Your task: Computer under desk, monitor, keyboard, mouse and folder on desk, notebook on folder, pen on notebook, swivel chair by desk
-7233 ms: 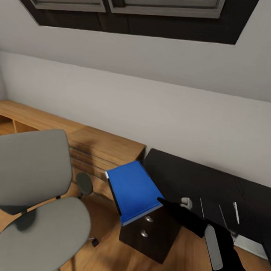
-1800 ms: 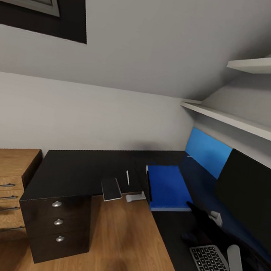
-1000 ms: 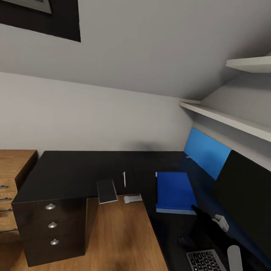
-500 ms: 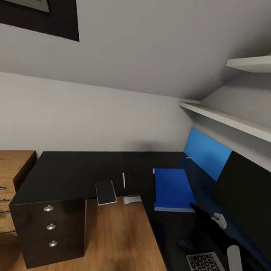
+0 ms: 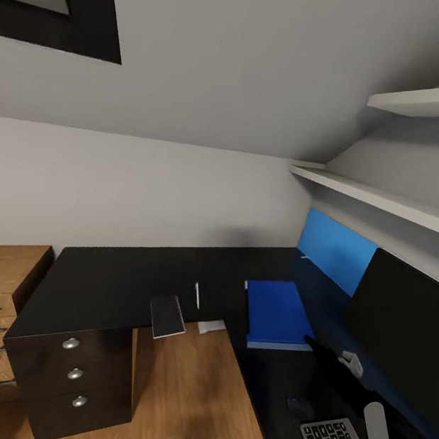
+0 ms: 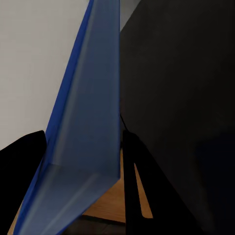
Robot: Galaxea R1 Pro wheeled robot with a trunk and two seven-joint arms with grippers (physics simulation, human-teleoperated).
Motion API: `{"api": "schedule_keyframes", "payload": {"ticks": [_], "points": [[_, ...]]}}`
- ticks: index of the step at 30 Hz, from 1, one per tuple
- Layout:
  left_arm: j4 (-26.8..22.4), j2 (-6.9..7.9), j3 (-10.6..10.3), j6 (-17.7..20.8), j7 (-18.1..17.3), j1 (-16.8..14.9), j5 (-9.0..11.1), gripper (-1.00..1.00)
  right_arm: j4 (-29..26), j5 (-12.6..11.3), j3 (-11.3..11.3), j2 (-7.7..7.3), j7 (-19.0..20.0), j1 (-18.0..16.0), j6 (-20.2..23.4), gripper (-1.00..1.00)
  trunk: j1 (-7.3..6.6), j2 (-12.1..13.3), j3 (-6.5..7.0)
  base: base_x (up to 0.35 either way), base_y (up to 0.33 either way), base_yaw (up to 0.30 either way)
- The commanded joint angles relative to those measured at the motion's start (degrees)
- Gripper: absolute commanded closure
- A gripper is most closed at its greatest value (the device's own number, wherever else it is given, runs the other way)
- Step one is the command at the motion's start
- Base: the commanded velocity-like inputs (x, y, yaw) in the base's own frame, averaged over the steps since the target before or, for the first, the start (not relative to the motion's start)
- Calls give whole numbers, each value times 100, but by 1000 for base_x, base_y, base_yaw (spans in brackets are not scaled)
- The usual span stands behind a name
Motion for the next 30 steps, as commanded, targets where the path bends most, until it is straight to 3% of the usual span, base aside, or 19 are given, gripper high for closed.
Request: {"api": "schedule_keyframes", "payload": {"ticks": [1, 30], "points": [[1, -2, 10, -9, 61, -3, -62, -100, 16, -30, -14, 0, 8, -6, 42, 100, 0, -5, -8, 3, -1, 0], [-8, -83, 31, 9, 100, -3, -61, -100, 105, -32, -210, -31, -380, -6, -87, 100, 594, -1088, -492, 0, 0, 0]]}}
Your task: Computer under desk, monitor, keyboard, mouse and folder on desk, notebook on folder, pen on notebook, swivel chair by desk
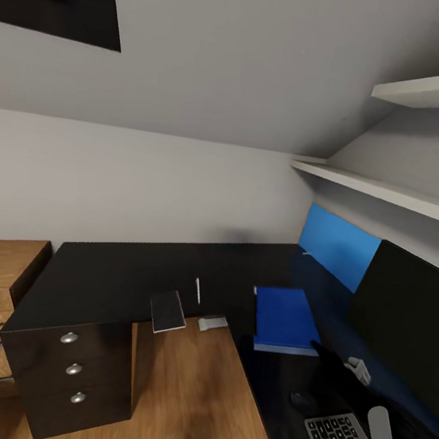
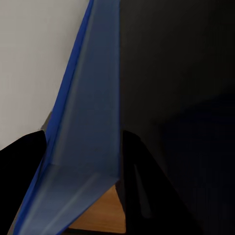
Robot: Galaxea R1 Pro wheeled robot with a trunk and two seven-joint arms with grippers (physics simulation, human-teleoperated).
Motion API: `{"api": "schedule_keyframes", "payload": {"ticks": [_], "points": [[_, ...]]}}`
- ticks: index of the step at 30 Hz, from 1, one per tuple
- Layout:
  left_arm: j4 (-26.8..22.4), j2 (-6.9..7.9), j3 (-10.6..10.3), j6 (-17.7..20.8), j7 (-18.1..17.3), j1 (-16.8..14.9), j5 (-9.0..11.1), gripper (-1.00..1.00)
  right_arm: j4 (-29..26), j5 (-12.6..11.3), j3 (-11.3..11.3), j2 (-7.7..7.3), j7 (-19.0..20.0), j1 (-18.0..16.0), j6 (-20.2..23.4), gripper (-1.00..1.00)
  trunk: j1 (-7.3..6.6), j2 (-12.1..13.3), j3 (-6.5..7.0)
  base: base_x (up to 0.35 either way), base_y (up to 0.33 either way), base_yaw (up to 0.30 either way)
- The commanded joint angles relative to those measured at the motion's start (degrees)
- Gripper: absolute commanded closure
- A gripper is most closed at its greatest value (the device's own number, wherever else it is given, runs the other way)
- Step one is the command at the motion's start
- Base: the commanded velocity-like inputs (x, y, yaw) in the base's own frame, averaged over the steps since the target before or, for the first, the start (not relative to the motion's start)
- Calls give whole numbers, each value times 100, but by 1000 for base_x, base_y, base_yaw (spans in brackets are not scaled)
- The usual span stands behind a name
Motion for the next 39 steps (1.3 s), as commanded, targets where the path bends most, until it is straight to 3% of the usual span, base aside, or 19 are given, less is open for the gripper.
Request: {"api": "schedule_keyframes", "payload": {"ticks": [1, 10, 14, 25, 39], "points": [[1, -1, 13, -11, 56, -3, -62, -100, -1, -37, -15, 0, -3, -6, 48, 100, 23, -46, -25, 0, 0, 0], [1, -2, 13, -11, 52, -3, -62, -100, -1, -48, -29, -115, -343, -6, 101, 100, 220, -407, -187, 0, 0, 0], [1, -9, 13, -11, 49, -3, -62, -100, -1, -47, -162, -132, -455, -6, 114, 100, 308, -567, -259, 0, 0, 0], [1, -75, 13, -11, 43, -3, -64, -100, -1, -38, -224, -146, -566, -6, 122, 100, 308, -567, -259, 0, 0, 0], [1, -90, 13, -11, 39, -3, -69, -100, 7, -29, -218, -139, -767, -6, 122, 100, 616, -1129, -510, 0, 0, 0]]}}
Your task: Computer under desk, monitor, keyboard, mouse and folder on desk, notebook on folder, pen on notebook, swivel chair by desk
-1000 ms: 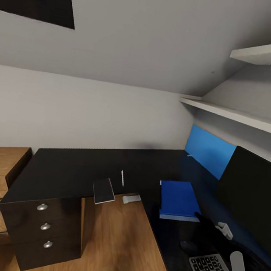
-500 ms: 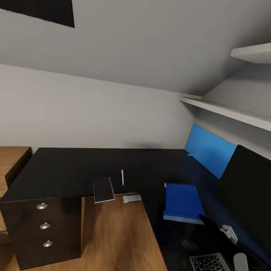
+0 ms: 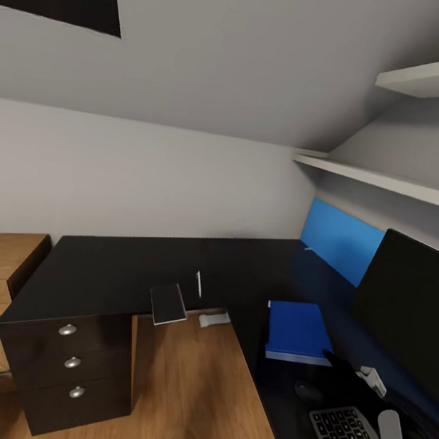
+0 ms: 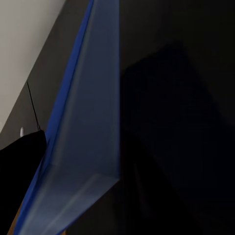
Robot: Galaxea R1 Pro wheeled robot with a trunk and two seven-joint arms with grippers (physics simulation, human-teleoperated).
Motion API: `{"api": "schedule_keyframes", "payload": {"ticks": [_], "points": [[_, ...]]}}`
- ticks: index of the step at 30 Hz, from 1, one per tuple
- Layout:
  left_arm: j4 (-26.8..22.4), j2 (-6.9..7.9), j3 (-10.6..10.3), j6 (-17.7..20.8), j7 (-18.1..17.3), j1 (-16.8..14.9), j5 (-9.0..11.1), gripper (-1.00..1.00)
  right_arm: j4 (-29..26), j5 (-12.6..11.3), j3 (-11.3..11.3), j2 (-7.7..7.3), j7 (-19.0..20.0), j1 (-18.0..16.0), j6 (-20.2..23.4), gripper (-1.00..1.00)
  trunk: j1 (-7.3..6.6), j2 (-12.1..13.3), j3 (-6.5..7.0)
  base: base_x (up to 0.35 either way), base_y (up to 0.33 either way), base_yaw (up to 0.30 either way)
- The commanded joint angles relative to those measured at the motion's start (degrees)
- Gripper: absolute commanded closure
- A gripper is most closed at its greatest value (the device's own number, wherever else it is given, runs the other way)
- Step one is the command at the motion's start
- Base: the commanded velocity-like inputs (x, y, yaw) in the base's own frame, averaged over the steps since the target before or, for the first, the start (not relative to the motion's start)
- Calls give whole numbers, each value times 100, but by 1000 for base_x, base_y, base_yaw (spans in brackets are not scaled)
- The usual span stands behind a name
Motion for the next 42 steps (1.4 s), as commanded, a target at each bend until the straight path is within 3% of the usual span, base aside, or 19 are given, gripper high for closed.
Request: {"api": "schedule_keyframes", "payload": {"ticks": [1, 10, 42], "points": [[1, -1, 11, -11, 57, -3, -63, -100, -1, -27, -17, 2, 12, -6, 44, 100, 23, -45, -25, 0, 0, 0], [1, -1, 11, -13, 49, -3, -65, -100, 74, -33, -16, 3, 11, -6, 35, 100, 220, -406, -186, 0, 0, 0], [1, 23, -33, -38, 2, -3, -100, -100, 78, -43, -22, 3, 5, -6, 22, 100, 220, -406, -186, 16, 0, 0]]}}
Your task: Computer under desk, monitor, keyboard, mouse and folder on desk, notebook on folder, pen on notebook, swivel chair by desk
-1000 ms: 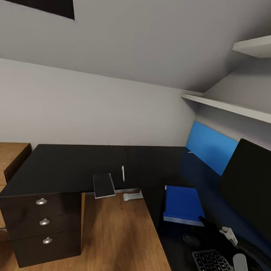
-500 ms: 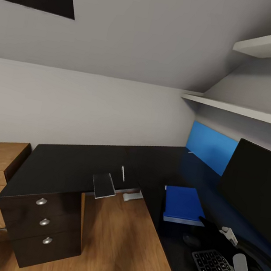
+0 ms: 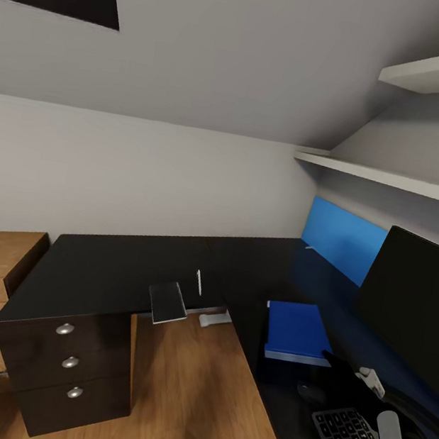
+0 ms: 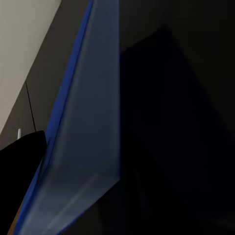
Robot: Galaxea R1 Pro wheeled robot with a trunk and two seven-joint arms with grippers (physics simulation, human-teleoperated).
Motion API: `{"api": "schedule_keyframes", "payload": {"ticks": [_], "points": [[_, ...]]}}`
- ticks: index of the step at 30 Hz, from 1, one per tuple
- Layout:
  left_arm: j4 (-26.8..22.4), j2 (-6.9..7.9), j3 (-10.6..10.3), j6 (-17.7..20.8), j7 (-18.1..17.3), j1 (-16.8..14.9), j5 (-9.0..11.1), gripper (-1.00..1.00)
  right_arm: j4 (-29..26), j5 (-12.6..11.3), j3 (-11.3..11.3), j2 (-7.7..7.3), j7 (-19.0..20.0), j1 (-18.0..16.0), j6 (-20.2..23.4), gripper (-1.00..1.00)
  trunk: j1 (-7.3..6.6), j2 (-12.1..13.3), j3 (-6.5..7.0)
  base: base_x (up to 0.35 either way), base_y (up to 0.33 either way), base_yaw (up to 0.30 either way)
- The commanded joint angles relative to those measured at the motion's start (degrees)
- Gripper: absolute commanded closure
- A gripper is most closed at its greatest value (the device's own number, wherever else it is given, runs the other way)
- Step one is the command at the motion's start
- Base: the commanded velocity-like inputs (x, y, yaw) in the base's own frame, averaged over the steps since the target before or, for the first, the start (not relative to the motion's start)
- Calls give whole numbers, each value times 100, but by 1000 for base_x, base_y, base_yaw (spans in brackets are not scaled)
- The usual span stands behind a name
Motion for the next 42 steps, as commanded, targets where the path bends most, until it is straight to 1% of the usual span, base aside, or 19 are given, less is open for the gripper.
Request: {"api": "schedule_keyframes", "payload": {"ticks": [1, 29, 40, 42], "points": [[1, -1, 12, -13, 56, -3, -62, -100, 3, 71, -21, 1, 6, -5, 21, 100, 0, -3, -7, 0, 0, 0], [1, 2, 19, -6, 78, -3, -53, -100, 4, 72, -23, -8, -19, -5, 25, 100, 0, -3, -7, 25, -24, 0], [1, -2, 20, 7, 95, -3, -32, -100, 4, 72, -23, -8, -19, -5, 19, 100, 241, -444, -204, 0, 0, 0], [1, -6, 20, 12, 79, -3, -34, -100, 3, 72, -23, -8, -19, -5, 18, 100, 241, -444, -204, 0, 0, 0]]}}
